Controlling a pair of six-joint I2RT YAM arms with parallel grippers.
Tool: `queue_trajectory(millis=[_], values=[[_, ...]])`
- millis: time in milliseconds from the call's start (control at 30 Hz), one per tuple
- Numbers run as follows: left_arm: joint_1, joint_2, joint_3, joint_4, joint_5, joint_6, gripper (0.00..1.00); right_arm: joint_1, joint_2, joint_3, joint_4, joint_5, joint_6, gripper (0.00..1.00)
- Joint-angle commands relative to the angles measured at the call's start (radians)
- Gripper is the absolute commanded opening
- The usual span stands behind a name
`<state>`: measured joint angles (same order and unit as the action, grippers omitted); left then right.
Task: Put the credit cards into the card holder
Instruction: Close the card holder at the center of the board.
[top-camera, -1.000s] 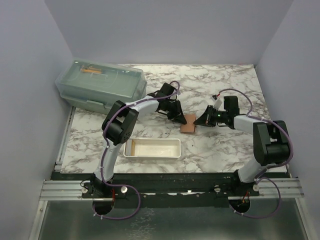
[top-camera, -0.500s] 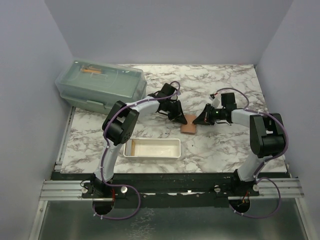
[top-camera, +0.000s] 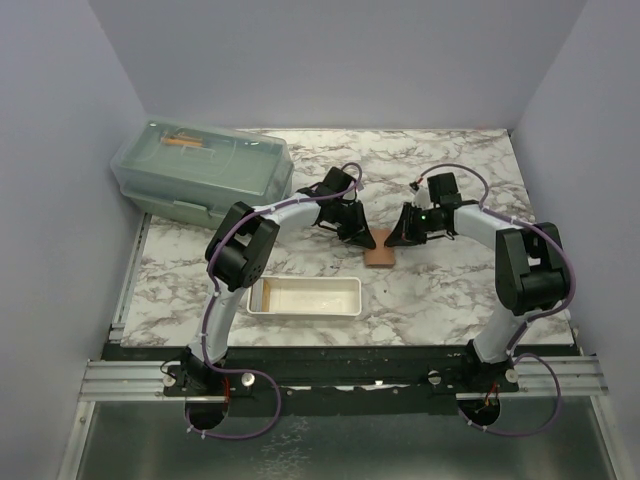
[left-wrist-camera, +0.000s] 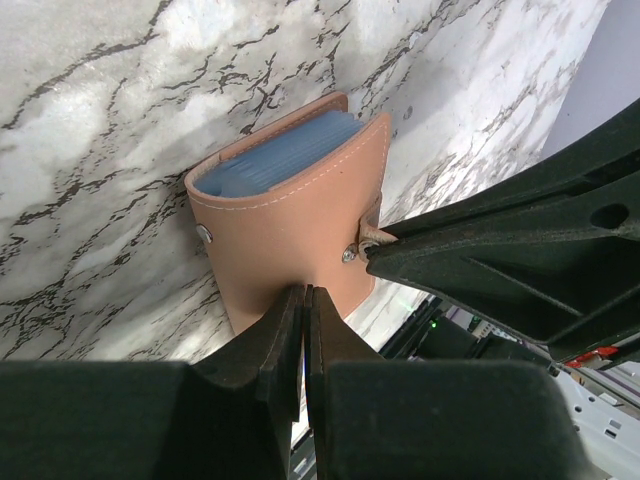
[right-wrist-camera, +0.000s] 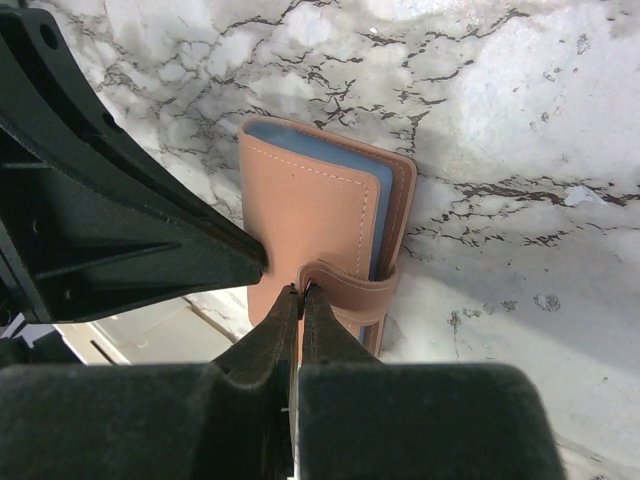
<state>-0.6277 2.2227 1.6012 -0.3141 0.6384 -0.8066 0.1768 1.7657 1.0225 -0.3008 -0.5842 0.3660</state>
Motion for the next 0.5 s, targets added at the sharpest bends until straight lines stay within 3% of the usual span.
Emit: queue_trajectory(millis=[0, 467], values=[[-0.020, 0.040, 0.000, -0.013, -0.039, 0.012, 0.10, 0.025, 0.015, 0.029, -0.100, 0.147, -0.056, 0.00], [-0.017, 0.035, 0.000, -0.013, -0.037, 0.015, 0.11, 0.116, 0.019, 0.130, -0.264, 0.397, -0.104, 0.00]])
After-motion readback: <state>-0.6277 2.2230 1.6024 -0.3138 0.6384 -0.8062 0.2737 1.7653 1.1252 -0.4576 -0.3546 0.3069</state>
